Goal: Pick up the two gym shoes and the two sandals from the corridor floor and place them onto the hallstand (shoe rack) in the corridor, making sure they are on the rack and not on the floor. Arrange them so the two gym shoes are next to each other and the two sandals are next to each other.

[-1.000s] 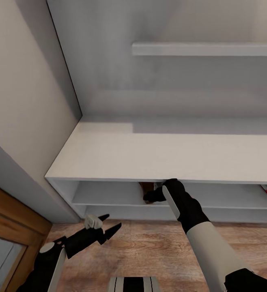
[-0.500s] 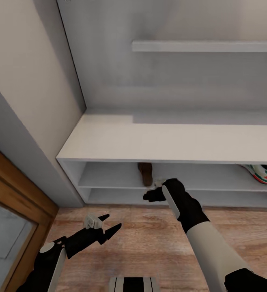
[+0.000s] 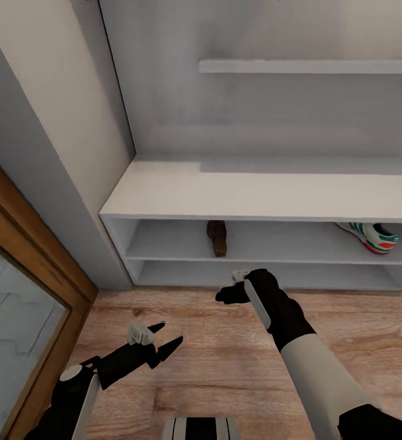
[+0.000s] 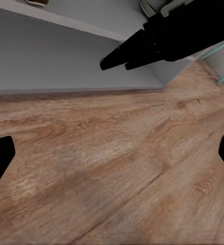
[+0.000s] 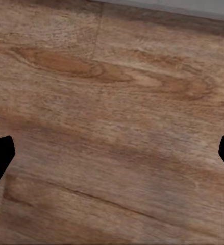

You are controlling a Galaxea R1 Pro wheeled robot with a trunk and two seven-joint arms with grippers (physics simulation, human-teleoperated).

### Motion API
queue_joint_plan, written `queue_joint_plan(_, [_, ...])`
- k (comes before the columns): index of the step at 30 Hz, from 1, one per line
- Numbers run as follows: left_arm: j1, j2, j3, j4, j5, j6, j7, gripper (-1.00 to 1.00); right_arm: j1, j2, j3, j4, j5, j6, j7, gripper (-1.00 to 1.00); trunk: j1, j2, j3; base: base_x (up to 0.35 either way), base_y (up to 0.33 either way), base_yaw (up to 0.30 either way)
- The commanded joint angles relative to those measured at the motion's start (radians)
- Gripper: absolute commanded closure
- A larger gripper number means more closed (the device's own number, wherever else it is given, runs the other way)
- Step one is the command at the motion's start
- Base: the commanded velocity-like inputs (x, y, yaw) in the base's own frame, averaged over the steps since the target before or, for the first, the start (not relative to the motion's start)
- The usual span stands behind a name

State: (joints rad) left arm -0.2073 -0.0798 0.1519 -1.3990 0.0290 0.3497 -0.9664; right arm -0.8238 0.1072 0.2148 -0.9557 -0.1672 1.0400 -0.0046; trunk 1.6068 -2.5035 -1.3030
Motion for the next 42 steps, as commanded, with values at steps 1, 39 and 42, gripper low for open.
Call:
queue_joint_plan(1, [0.000,0.000,0.000,0.000,0.000,0.000,0.000,-1.00,0.000,0.000,0.000,0.000,0.000,0.000,0.000,-1.00,0.000,0.000,0.000,-0.203,0.000,0.000])
queue_joint_plan(39, [0.000,0.000,0.003,0.000,-0.008,0.000,0.007,-1.00,0.015,-0.001,-0.006,0.106,0.001,-0.176,0.006,-1.00,0.000,0.000,0.000,-0.014,0.000,0.000])
queue_joint_plan(42, [0.000,0.000,0.006,0.001,-0.009,0.000,0.008,-1.00,0.015,-0.001,-0.006,0.109,0.002,-0.240,0.006,-1.00,0.000,0.000,0.000,0.000,0.000,0.000])
